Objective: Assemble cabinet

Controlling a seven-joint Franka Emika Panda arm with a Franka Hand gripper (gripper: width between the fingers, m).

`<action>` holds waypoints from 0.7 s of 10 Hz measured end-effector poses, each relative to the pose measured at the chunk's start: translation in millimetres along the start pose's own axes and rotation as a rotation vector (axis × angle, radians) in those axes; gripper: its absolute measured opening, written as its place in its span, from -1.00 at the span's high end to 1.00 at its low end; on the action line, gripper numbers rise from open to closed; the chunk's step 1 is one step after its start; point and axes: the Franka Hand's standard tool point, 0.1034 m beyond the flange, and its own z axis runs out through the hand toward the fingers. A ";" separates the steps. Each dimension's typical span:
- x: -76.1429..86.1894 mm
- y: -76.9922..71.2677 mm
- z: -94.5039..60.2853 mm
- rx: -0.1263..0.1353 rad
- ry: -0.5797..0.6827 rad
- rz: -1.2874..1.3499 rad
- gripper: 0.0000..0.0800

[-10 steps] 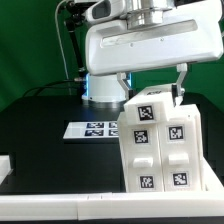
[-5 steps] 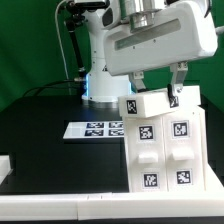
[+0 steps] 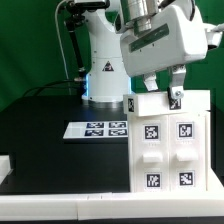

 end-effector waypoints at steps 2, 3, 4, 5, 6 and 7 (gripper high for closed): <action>-2.3 2.0 0.4 0.015 -0.014 0.253 -0.39; -2.2 3.1 0.3 0.021 -0.024 0.378 -0.39; -2.1 3.4 0.4 0.022 -0.038 0.494 -0.39; -1.8 3.7 0.5 0.022 -0.047 0.576 -0.39; -0.9 4.2 0.7 0.023 -0.054 0.626 -0.39; 1.3 5.0 1.3 0.022 -0.060 0.689 -0.39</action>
Offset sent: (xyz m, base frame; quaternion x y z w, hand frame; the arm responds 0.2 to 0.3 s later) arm -0.0130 0.0057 0.0016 -0.0169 -0.0249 0.3088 0.9506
